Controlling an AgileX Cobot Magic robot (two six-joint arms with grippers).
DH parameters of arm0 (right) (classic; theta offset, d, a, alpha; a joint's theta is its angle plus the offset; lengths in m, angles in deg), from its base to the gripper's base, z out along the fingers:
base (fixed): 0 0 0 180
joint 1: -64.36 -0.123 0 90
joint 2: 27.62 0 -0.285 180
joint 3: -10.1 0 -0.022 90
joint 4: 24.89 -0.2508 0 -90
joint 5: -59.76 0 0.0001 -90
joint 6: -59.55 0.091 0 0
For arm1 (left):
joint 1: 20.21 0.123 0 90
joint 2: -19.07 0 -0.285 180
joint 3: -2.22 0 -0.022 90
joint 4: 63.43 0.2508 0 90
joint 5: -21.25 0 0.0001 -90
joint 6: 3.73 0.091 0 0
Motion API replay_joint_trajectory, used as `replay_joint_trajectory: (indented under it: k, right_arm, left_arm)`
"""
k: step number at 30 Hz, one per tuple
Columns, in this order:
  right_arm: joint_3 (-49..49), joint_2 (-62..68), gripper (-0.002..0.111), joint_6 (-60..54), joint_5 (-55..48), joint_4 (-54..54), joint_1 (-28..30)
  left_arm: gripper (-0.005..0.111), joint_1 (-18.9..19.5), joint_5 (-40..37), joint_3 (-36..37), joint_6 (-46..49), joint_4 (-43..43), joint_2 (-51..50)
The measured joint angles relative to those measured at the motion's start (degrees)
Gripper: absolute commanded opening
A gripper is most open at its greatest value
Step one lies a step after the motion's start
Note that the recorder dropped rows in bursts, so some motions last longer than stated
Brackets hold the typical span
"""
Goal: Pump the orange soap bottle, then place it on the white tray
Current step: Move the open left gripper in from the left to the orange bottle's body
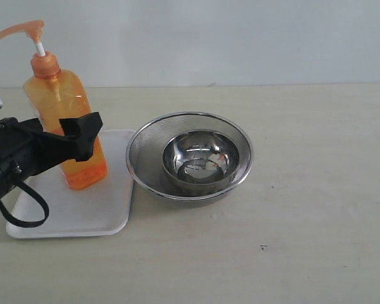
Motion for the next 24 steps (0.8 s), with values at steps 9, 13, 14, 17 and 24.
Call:
replay_joint_trajectory:
  k: [9,13,14,17,24]
  right_arm:
    - [0.0,0.0,0.003,0.0,0.0,0.0,0.0]
    - [0.0,0.0,0.003,0.0,0.0,0.0,0.0]
    - [0.0,0.0,0.003,0.0,0.0,0.0,0.0]
    - [0.0,0.0,0.003,0.0,0.0,0.0,0.0]
    - [0.0,0.0,0.003,0.0,0.0,0.0,0.0]
  left_arm:
    - [0.109,0.0,0.1,-3.8,0.5,-0.2,-4.6]
    - [0.109,0.0,0.1,-4.2,1.2,-1.4,-6.4]
    - [0.109,0.0,0.2,-4.2,1.8,-1.9,-6.6]
    - [0.109,0.0,0.7,-4.2,4.4,-4.7,-7.0]
    - [0.109,0.0,3.1,-4.3,11.4,-8.6,-7.0]
